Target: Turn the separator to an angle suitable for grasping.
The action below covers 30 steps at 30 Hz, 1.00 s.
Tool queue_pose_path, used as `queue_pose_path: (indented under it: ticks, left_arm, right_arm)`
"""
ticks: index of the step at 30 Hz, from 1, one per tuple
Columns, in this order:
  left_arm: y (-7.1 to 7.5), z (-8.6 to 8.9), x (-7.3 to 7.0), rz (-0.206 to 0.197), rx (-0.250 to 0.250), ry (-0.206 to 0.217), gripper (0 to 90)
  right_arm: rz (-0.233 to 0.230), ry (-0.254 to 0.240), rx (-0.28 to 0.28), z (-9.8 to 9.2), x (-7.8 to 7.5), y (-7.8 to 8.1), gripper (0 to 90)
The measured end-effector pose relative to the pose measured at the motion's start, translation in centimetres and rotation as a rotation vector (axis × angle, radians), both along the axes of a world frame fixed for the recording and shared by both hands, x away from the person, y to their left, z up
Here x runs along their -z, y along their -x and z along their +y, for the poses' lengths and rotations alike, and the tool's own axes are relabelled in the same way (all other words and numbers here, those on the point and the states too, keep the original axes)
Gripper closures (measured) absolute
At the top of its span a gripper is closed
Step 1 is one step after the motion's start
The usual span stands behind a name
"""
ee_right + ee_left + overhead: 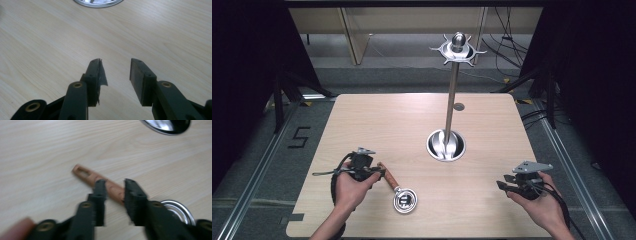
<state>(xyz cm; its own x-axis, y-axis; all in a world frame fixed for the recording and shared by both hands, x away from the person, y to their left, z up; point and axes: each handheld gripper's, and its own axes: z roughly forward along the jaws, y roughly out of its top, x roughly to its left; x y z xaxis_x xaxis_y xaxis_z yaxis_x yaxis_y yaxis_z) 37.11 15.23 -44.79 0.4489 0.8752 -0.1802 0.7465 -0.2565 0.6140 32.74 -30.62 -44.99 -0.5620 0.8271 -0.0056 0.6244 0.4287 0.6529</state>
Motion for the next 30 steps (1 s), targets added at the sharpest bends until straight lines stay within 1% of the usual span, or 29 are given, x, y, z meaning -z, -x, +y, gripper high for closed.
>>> queue_pose_path:
  ticks: [1,3,4,5,6,7,8,9,10,11,13,14,15,16,17,18,19,20,21,22,23,24,25,27,28,29,30]
  left_arm:
    - [-0.2,-0.5,0.0,0.022,0.044,-0.011,84.2]
    - [-0.3,-2.0,0.4,0.038,0.098,-0.018,88.9]
    - [-0.3,-2.0,0.4,0.038,0.098,-0.018,89.1]
    - [-0.3,-2.8,0.6,0.049,0.121,-0.028,89.2]
    - [-0.3,-3.6,0.9,0.059,0.143,-0.028,89.3]
    - [-0.1,-4.9,1.2,0.065,0.189,-0.044,89.3]
    - [-0.1,-4.9,1.2,0.065,0.189,-0.044,89.4]
    - [-0.1,-5.9,1.4,0.077,0.228,-0.071,89.4]
    - [-0.1,-6.3,1.6,0.080,0.239,-0.081,89.4]
    - [-0.1,-6.6,1.7,0.097,0.252,-0.088,89.4]
    - [-0.2,-6.9,2.0,0.104,0.254,-0.093,89.5]
    - [-0.4,-7.1,2.4,0.121,0.288,-0.122,89.5]
    - [-0.5,-7.4,2.6,0.115,0.267,-0.117,89.5]
    - [-0.6,-7.4,2.7,0.118,0.277,-0.133,89.4]
    - [-0.7,-7.5,2.8,0.113,0.264,-0.131,89.5]
    - [-0.7,-7.5,2.8,0.113,0.264,-0.131,89.5]
    - [-0.8,-7.6,2.9,0.117,0.258,-0.139,89.5]
    - [-0.9,-7.7,3.1,0.122,0.257,-0.132,89.5]
    - [-0.9,-7.7,3.1,0.122,0.257,-0.132,89.5]
    - [-0.9,-7.8,3.3,0.144,0.283,-0.136,89.4]
    - [-0.9,-7.8,3.4,0.152,0.296,-0.133,89.5]
    - [-0.9,-7.8,3.4,0.152,0.296,-0.133,89.4]
    - [-0.8,-7.9,3.7,0.163,0.295,-0.134,89.5]
    - [-0.8,-7.9,3.7,0.165,0.295,-0.140,89.5]
    - [-0.8,-7.7,3.7,0.176,0.305,-0.135,89.5]
    - [-0.8,-7.7,3.7,0.176,0.305,-0.135,89.5]
    - [-0.5,-7.5,3.7,0.185,0.303,-0.134,89.5]
  right_arm:
    - [0.020,-0.011,0.016,0.1,0.0,0.1,61.6]
    - [0.017,-0.010,0.010,0.1,0.1,0.0,61.5]
    - [0.014,-0.009,0.002,0.1,0.1,-0.1,61.4]
    - [0.017,-0.010,0.003,0.1,0.1,-0.1,61.3]
    - [0.019,-0.011,0.003,0.1,0.1,0.0,61.2]
    - [0.021,-0.009,0.003,0.1,0.1,0.0,61.0]
    - [0.021,-0.009,0.003,0.1,0.1,0.0,61.0]
    - [0.053,-0.033,0.025,0.4,0.1,0.1,60.9]
    - [0.042,-0.022,0.013,0.2,0.1,0.0,60.7]
    - [0.045,-0.023,0.013,0.2,0.1,0.0,60.6]
    - [0.042,-0.021,0.011,0.3,0.1,0.0,60.5]
    - [0.029,-0.004,-0.012,0.1,0.2,0.0,60.4]
    - [0.030,-0.004,-0.012,0.1,0.2,-0.1,60.4]
    - [0.033,-0.007,-0.006,0.2,0.2,0.0,60.4]
    - [0.032,-0.007,-0.008,0.2,0.2,0.0,60.4]
    - [0.032,-0.007,-0.008,0.2,0.2,0.0,60.4]
    - [0.040,-0.017,0.006,0.3,0.2,0.0,60.3]
    - [0.024,-0.045,0.017,0.5,0.4,0.1,60.1]
    - [0.024,-0.045,0.017,0.5,0.4,0.1,60.1]
    - [0.022,-0.051,0.017,0.5,0.5,0.0,60.0]
    - [0.025,-0.053,0.018,0.5,0.5,0.0,60.0]
    - [0.025,-0.053,0.018,0.5,0.5,0.0,60.0]
    - [-0.001,-0.042,0.004,0.5,0.7,-0.1,59.9]
    - [-0.002,-0.038,0.002,0.4,0.7,-0.1,59.9]
    - [0.028,-0.050,0.014,0.5,0.5,0.1,59.8]
    - [0.028,-0.050,0.014,0.5,0.5,0.1,59.8]
    - [0.030,-0.062,0.032,0.7,0.5,0.2,59.6]
